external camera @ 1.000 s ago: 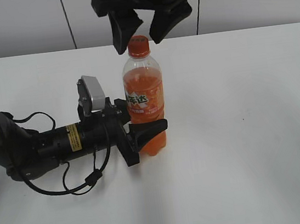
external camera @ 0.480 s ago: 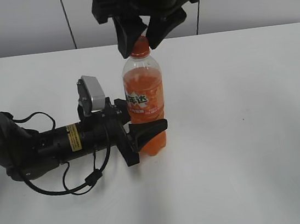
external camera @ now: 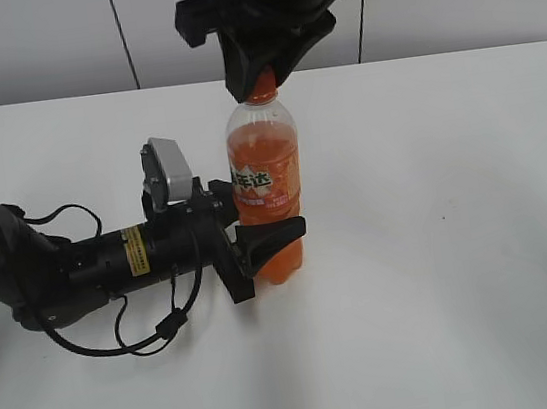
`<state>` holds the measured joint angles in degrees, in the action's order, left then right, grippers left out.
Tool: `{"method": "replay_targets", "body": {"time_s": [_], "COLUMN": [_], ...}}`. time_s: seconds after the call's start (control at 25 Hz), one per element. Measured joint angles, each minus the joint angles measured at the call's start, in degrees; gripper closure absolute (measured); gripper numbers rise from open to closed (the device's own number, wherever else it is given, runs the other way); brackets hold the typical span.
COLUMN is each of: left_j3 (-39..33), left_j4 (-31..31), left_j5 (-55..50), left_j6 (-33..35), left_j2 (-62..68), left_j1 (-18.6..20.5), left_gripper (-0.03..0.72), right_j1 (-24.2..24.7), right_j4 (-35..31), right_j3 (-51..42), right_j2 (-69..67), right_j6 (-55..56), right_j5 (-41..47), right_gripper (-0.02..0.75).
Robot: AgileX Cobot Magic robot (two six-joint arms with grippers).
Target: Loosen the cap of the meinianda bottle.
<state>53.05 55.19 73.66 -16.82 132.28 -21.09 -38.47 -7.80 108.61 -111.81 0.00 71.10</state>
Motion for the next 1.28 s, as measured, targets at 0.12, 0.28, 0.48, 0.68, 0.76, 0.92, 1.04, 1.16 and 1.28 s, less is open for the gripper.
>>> {"method": "replay_targets", "body": {"time_s": [0.12,0.28,0.48,0.68,0.76,0.92,1.04,1.16,1.28], "left_j3": [0.0,0.0,0.0,0.0,0.0,0.0,0.0,0.0,0.0], "left_j4": [0.0,0.0,0.18,0.31,0.31,0.31,0.31,0.25,0.19], "left_j5": [0.0,0.0,0.06,0.15,0.15,0.15,0.15,0.15,0.15], "left_j6": [0.0,0.12,0.36,0.83,1.01,1.13,1.19,1.19,1.19], "left_j2": [0.0,0.0,0.0,0.0,0.0,0.0,0.0,0.0,0.0], "left_j1": [0.0,0.0,0.0,0.0,0.0,0.0,0.0,0.0,0.0], "left_gripper": [0.288,0.288,0.288,0.291,0.291,0.291,0.291,0.291,0.291], "right_j1": [0.0,0.0,0.0,0.0,0.0,0.0,0.0,0.0,0.0], "right_j4": [-0.11,-0.4,-2.05,-4.45,-4.95,-5.26,-5.2,-5.02,-4.61], "right_j3": [0.12,0.12,0.12,0.18,0.18,0.3,0.36,0.4,0.57], "right_j2": [-0.11,-0.11,-0.11,-0.19,-0.18,-0.18,-0.18,-0.18,-0.18], "right_j6": [-4.65,-10.42,-23.97,-40.21,-45.01,-54.03,-59.54,-64.14,-68.17], "right_j5": [0.0,0.0,0.0,0.0,0.0,0.0,0.0,0.0,0.05], "right_gripper": [0.458,0.46,0.462,0.463,0.463,0.463,0.463,0.463,0.463]}}
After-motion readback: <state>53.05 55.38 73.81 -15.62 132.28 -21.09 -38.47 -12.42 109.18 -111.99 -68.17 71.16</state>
